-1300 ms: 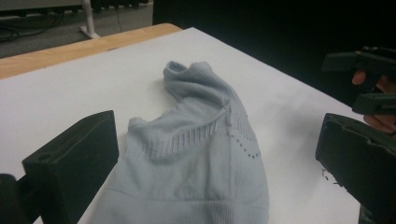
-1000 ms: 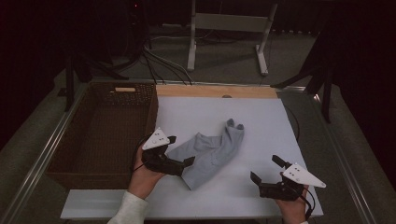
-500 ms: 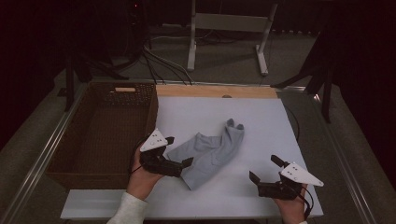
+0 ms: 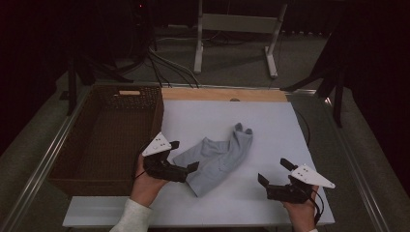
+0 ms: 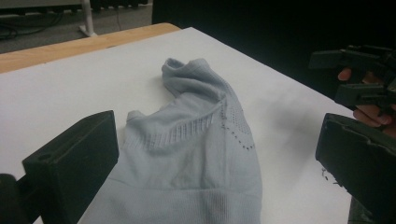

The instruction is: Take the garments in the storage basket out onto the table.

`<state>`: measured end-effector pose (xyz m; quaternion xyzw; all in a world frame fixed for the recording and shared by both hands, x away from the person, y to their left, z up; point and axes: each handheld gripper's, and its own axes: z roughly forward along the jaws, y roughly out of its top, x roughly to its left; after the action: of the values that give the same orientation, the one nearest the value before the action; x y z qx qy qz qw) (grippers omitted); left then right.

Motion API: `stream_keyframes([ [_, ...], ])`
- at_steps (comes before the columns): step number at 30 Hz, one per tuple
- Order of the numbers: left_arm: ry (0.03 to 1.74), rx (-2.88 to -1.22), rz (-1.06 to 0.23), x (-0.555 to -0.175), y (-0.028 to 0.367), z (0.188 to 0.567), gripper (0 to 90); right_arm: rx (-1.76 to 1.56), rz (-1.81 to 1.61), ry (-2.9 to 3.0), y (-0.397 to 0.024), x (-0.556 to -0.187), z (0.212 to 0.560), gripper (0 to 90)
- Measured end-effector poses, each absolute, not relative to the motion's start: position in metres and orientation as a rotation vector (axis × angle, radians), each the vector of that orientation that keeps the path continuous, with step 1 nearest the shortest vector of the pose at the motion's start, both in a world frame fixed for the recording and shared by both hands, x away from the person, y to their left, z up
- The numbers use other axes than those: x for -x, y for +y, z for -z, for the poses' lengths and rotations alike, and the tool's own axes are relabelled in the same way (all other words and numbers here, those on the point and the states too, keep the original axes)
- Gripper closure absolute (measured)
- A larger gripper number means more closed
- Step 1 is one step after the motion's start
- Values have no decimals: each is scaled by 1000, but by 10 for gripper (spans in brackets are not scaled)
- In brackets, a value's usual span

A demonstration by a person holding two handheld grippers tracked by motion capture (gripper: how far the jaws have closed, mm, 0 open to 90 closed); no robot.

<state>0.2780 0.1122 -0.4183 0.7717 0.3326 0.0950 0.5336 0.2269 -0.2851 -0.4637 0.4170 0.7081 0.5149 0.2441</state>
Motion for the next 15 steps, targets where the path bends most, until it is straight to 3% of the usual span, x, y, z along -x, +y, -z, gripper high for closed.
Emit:
stream_keyframes([
  [15, 809, -1828, -214, -278, 114, 421, 3, -1143, -1405, 1991, -274, -247, 446, 0],
])
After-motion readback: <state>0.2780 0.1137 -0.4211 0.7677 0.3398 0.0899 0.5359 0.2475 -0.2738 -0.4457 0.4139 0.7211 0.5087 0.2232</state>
